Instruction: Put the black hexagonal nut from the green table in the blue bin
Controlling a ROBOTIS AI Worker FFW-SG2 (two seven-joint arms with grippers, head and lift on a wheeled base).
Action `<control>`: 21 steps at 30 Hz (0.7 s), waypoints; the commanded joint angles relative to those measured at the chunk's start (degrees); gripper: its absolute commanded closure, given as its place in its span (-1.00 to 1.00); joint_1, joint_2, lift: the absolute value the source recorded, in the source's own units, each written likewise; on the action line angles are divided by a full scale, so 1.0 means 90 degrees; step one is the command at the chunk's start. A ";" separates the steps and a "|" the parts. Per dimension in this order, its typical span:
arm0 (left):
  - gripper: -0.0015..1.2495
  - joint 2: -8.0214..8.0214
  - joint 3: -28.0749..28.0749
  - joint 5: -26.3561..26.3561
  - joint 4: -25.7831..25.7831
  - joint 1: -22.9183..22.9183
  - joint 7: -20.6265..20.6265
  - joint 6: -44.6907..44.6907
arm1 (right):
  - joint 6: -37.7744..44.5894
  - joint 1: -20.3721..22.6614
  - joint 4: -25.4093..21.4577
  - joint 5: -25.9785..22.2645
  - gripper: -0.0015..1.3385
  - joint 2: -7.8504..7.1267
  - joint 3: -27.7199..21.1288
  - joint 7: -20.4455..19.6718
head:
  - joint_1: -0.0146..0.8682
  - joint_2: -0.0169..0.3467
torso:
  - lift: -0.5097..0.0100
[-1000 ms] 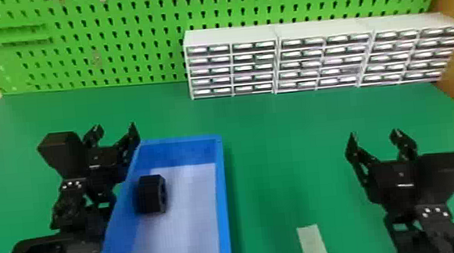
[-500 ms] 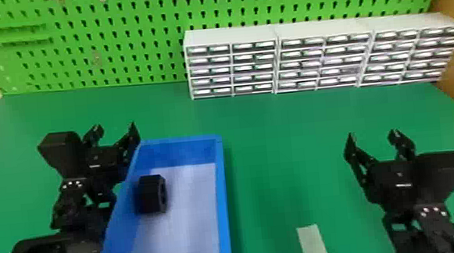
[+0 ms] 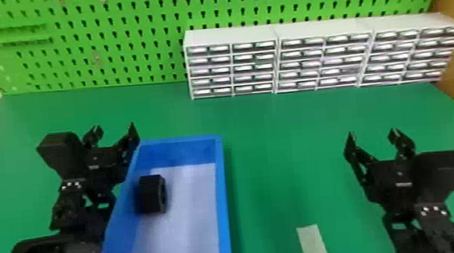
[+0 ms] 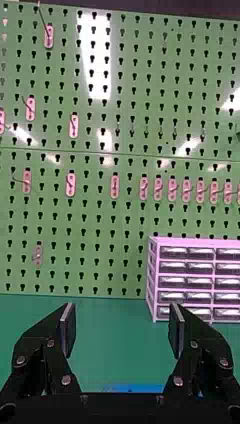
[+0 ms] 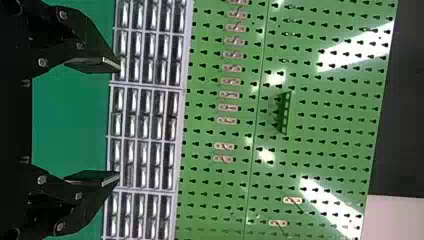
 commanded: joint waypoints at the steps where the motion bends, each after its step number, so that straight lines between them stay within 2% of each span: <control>1: -0.18 -0.0017 0.0009 0.0004 -0.0006 0.0000 0.0000 0.0000 | 0.0001 -0.0012 0.0000 0.0001 -0.25 -0.0011 0.0009 0.0000 | 0.59 -0.63 | 0.59; 21: -0.18 -0.0017 -0.0011 0.0004 -0.0006 0.0000 0.0000 0.0000 | 0.0021 -0.0110 0.0000 -0.0096 -0.25 -0.0079 0.0019 0.0000 | 0.59 -0.63 | 0.59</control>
